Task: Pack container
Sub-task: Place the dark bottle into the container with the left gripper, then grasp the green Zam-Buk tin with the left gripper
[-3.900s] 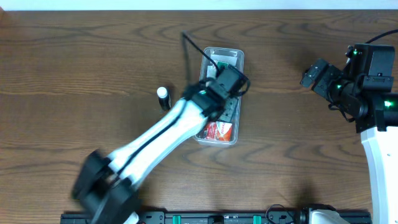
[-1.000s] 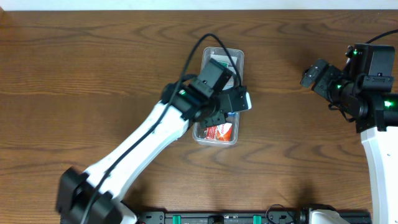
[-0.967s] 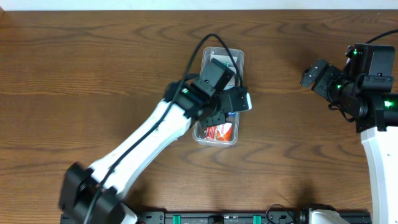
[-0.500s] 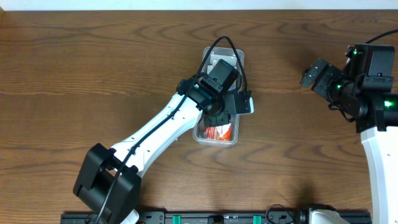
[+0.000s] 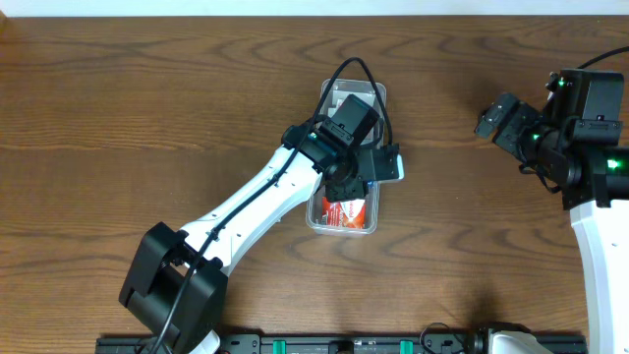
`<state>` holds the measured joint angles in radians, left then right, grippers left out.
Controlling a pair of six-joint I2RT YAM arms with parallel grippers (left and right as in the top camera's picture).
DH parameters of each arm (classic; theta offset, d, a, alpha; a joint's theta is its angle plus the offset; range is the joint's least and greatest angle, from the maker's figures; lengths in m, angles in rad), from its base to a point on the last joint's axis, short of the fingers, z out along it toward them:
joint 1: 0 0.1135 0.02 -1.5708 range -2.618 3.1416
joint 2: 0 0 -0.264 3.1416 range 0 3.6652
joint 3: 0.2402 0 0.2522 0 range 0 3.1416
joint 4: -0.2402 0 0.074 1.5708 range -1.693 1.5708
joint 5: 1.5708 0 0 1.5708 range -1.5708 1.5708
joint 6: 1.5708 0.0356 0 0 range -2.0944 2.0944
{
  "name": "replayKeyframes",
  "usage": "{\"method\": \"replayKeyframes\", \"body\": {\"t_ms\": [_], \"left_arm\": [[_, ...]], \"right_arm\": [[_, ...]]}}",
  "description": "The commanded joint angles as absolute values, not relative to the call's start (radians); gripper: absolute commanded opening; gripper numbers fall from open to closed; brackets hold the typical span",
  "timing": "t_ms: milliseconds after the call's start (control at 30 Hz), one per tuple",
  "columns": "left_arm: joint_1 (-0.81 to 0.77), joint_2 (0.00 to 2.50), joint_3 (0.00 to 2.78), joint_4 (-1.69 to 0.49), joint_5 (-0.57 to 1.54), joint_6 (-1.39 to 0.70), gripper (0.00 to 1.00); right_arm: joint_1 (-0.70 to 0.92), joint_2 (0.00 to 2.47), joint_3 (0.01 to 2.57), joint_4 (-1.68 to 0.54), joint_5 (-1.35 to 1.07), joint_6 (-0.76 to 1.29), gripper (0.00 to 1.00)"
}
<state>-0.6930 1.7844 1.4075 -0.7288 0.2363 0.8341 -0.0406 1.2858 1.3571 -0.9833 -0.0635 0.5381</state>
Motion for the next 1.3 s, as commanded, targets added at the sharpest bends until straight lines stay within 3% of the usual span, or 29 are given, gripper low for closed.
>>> {"method": "replayKeyframes", "body": {"t_ms": [0, 100, 133, 167, 300, 333, 600, 733, 933, 1267], "left_arm": [[-0.691, 1.798, 1.41, -0.726, 0.255, 0.822, 0.48], [-0.691, 1.798, 1.41, -0.727, 0.254, 0.806, 0.56], [-0.691, 1.797, 1.411, -0.727, 0.254, 0.806, 0.73], [-0.691, 1.788, 1.414, -0.727, 0.253, 0.781, 0.79], [-0.688, 1.729, 1.443, -0.74, 0.238, 0.656, 0.86], [-0.684, 1.692, 1.46, -0.761, 0.235, 0.628, 0.98], [-0.624, 1.402, 1.48, -0.898, 0.212, 0.582, 0.98], [-0.51, 1.338, 1.478, -0.996, 0.071, 0.332, 0.98], [-0.278, 1.381, 1.394, -1.037, -0.016, -0.163, 0.98], [-0.204, 1.637, 1.278, -0.945, 0.062, -0.338, 0.98]], "right_arm": [[-0.045, 1.288, 1.364, -0.985, -0.063, 0.545, 0.99], [-0.045, 1.288, 1.364, -0.985, -0.063, 0.545, 0.99], [-0.045, 1.288, 1.364, -0.985, -0.064, 0.545, 0.99], [-0.045, 1.288, 1.364, -0.984, -0.064, 0.545, 0.99], [-0.045, 1.288, 1.364, -0.985, -0.063, 0.545, 0.99], [-0.045, 1.288, 1.364, -0.985, -0.064, 0.545, 0.99], [-0.045, 1.288, 1.364, -0.984, -0.064, 0.545, 0.99], [-0.045, 1.288, 1.364, -0.985, -0.063, 0.545, 0.99], [-0.045, 1.288, 1.364, -0.985, -0.063, 0.545, 0.99], [-0.045, 1.288, 1.364, -0.985, -0.063, 0.545, 0.99]]}}
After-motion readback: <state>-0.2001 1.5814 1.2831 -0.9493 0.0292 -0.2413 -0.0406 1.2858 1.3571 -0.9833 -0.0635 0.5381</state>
